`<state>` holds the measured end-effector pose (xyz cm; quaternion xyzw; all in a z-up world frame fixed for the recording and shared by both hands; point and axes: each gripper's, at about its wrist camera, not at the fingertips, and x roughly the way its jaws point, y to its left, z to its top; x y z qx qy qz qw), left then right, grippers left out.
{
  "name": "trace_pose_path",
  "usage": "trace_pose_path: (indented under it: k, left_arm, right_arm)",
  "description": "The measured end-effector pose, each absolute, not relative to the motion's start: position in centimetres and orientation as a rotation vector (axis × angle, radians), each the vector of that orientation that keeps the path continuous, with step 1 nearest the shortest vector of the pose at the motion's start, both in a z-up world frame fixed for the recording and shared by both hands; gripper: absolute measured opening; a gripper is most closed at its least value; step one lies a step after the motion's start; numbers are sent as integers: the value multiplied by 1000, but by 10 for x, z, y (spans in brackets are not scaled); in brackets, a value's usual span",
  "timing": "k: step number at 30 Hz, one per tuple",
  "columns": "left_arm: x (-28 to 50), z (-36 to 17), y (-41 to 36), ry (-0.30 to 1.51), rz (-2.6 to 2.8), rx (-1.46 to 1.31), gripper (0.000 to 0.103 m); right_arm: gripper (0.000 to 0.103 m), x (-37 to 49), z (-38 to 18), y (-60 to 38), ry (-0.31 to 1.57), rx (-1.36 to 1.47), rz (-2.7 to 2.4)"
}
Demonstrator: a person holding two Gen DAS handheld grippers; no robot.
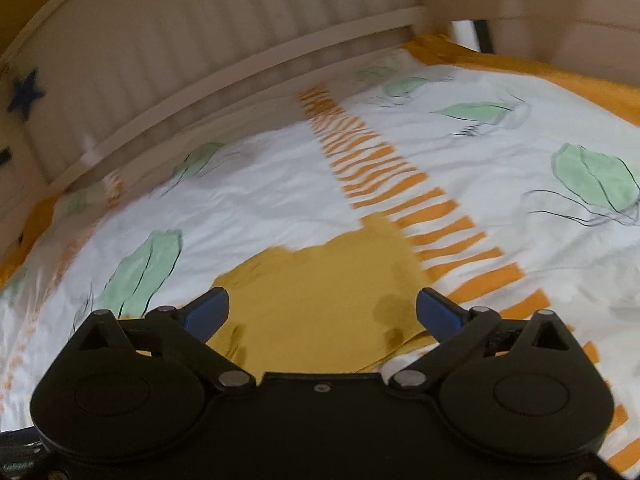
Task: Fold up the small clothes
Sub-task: 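Move the left tool over the sweater hem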
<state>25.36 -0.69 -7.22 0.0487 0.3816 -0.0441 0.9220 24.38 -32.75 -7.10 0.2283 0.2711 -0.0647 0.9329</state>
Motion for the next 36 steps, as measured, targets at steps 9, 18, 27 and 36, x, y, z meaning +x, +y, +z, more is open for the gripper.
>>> trace_pose_path:
  k: [9, 18, 27, 36]
  left_arm:
    - [264, -72, -96, 665, -259, 337, 82]
    - [284, -105, -136, 692, -260, 431, 82]
    - [317, -100, -99, 761, -71, 213, 83]
    - [315, -95, -58, 798, -86, 151, 83]
  right_arm:
    - [101, 243, -76, -365, 504, 565, -215]
    - [101, 247, -79, -370, 507, 596, -191]
    - [101, 248, -81, -375, 514, 647, -169]
    - [101, 253, -83, -366, 550, 642, -125]
